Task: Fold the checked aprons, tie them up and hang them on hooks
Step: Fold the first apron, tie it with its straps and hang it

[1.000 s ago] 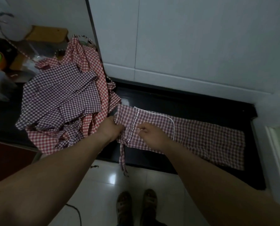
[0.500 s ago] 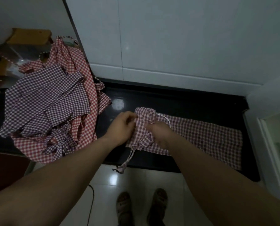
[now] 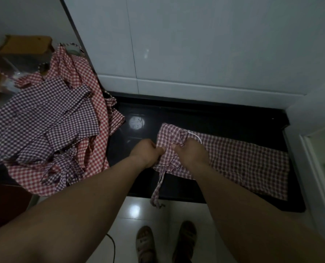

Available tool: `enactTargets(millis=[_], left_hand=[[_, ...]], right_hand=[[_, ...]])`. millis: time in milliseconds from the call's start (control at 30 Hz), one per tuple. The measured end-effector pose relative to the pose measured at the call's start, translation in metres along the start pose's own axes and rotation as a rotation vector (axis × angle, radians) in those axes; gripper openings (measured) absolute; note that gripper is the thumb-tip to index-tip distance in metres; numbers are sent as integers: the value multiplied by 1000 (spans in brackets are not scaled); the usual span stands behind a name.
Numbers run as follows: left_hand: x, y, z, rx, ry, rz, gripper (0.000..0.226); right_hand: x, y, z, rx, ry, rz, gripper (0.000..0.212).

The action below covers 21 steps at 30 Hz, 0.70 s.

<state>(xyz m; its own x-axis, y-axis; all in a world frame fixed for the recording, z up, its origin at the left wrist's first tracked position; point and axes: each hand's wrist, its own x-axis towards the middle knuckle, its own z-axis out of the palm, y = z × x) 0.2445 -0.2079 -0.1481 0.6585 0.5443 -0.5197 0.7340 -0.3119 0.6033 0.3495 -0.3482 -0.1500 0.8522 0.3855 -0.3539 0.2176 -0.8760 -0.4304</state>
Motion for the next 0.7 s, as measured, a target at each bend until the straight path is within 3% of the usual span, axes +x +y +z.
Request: enactTargets(millis=[167,300,367,467,600,700], left_hand=[[-9,11,4,-428,-115,-58,34],[-29,21,4,-315,60,46,14],[-37,30,3,-133,155,91,13],[-43,45,10,31,174,202,22],[-41,57,26,-235,-97,376,9],[-24,53,30,-355,89,291,7]], right_hand=[[-2,1,-3,96,-101,8,50],[-23,-4,-12,122,85,-69,42],[-31,-7,-18,352,36,-87,51],[-35,-11,-24,766,-289,-10,55],[-23,4,-46,997,-295,163,38],[-14,24,-61,1192,-335,301,30]])
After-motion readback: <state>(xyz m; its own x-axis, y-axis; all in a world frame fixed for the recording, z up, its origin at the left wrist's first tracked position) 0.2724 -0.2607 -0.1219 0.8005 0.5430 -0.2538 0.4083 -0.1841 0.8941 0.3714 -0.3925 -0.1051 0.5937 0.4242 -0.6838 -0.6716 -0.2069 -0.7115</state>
